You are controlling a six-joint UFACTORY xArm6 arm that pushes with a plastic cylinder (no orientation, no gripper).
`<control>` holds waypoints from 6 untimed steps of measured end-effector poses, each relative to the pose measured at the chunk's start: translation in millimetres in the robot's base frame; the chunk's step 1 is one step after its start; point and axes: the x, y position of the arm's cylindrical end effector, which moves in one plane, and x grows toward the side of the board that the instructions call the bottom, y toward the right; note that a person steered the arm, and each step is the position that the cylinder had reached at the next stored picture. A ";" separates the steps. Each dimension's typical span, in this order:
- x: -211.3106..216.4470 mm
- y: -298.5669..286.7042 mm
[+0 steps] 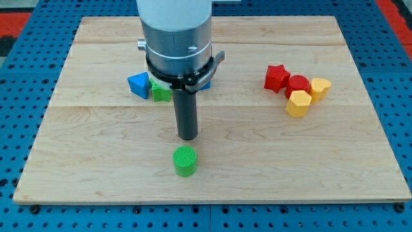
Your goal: Push the yellow hexagon to the bottom left side of the red star
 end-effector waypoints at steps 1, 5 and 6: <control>29.7 109.1; -48.9 73.8; -57.2 109.5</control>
